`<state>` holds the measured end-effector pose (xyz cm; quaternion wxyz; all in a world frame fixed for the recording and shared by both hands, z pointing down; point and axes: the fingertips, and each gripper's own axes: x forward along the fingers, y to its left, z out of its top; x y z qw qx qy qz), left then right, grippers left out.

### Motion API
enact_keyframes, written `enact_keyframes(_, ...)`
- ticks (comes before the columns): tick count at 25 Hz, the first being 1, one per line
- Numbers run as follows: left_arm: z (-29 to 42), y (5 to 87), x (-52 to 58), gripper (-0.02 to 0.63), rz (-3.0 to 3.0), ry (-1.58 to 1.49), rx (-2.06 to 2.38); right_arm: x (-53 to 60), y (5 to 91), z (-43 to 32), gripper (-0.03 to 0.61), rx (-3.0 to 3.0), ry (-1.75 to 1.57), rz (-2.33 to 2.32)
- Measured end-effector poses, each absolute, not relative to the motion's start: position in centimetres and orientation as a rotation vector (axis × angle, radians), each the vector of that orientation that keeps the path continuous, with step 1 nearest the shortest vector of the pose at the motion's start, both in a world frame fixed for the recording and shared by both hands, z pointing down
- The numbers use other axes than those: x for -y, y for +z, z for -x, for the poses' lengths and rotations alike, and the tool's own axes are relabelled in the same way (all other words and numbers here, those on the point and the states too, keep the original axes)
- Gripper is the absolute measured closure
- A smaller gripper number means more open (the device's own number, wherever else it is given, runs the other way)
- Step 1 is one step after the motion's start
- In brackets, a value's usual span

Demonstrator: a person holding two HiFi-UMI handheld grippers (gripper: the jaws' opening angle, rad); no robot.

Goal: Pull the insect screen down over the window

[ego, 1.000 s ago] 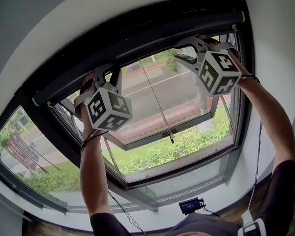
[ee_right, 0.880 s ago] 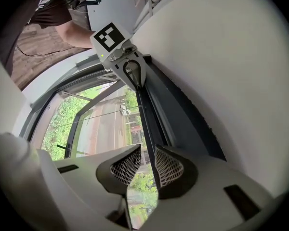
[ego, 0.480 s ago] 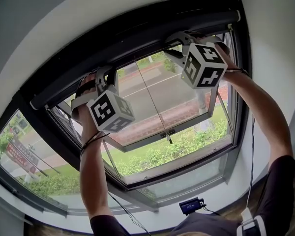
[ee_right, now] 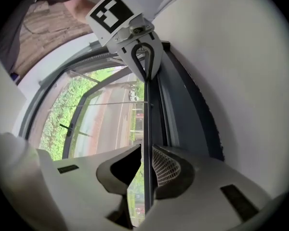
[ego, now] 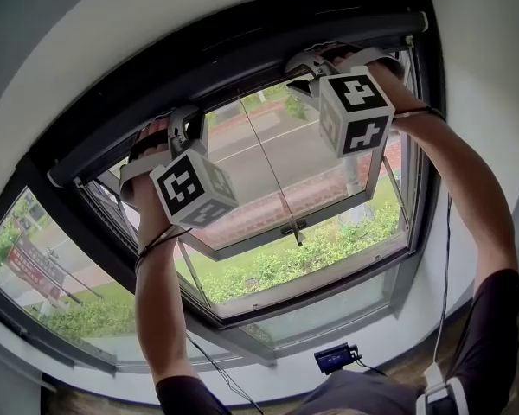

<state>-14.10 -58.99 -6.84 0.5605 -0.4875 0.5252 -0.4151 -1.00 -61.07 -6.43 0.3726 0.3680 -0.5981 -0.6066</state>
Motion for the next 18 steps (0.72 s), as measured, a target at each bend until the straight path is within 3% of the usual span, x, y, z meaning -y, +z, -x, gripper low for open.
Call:
enact_keyframes(4, 14.2, -6.8, 59.0, 0.586, 1.157, -0.995, -1.222, 60.7, -6.7, 0.9, 0.508, 1.602, -1.519, -0.914)
enact_keyframes(7, 14.1, -6.8, 59.0, 0.586, 1.165, -1.001, -1.215, 60.8, -7.1, 0.8, 0.552, 1.597, -1.521, -0.928)
enact_keyframes(18, 13.9, -5.5, 59.2, 0.592, 1.187, -1.002, -1.218, 61.0, -5.8, 0.7, 0.555, 1.551, -1.490, -0.946)
